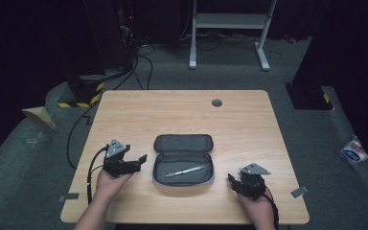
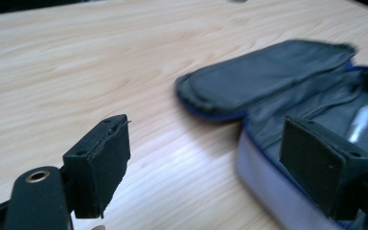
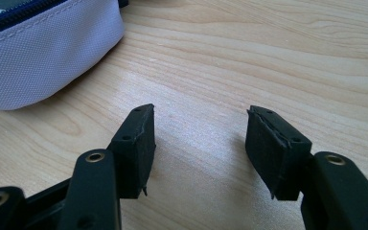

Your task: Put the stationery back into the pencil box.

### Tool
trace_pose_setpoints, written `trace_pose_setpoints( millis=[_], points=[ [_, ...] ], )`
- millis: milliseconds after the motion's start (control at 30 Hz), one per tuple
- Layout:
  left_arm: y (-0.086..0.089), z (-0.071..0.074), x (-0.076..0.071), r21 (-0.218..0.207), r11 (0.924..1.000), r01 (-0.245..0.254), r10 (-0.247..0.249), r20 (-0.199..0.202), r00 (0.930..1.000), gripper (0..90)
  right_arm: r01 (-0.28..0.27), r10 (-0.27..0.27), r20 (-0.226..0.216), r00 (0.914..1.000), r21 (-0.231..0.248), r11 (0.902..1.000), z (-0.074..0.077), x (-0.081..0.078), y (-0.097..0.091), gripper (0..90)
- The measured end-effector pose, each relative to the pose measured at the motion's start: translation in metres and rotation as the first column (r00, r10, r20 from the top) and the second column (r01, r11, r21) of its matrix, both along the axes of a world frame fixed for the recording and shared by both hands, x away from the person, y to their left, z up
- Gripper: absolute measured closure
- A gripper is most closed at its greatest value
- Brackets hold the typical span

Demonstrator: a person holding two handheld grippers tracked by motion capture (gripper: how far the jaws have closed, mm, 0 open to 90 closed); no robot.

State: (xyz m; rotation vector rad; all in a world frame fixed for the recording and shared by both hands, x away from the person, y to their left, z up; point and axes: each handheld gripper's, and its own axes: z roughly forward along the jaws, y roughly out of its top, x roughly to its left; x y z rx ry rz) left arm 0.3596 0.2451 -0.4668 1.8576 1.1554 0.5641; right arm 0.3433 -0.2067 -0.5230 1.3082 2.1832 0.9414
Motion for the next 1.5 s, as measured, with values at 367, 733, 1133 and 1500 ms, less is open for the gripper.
trace_pose_setpoints(
  millis=[367,733,1133,1500],
  points=[
    [0.014,-0.032,-0.016,0.092,0.9956,-0.021,0.031,-0.112,0.9933,16.8,0.001,-0.001,0.0,1.0,-0.001,1.0,0.0,0.0,0.0,43.1],
    [-0.002,-0.061,-0.024,0.149,0.9887,0.018,0.003,-0.138,0.9905,15.7,0.003,-0.003,0.001,1.0,-0.002,1.0,0.0,0.0,0.0,43.1],
    [0.002,-0.062,-0.024,0.133,0.9899,0.05,-0.033,-0.127,0.9913,17.7,0.011,-0.011,0.0,0.9999,-0.003,0.9999,0.0,0.001,0.002,42.8],
    [0.002,-0.062,-0.024,0.137,0.9892,0.051,-0.033,-0.125,0.9916,17.8,0.009,-0.009,0.004,0.9999,-0.003,1.0,0.0,0.002,0.002,42.7]
  ],
)
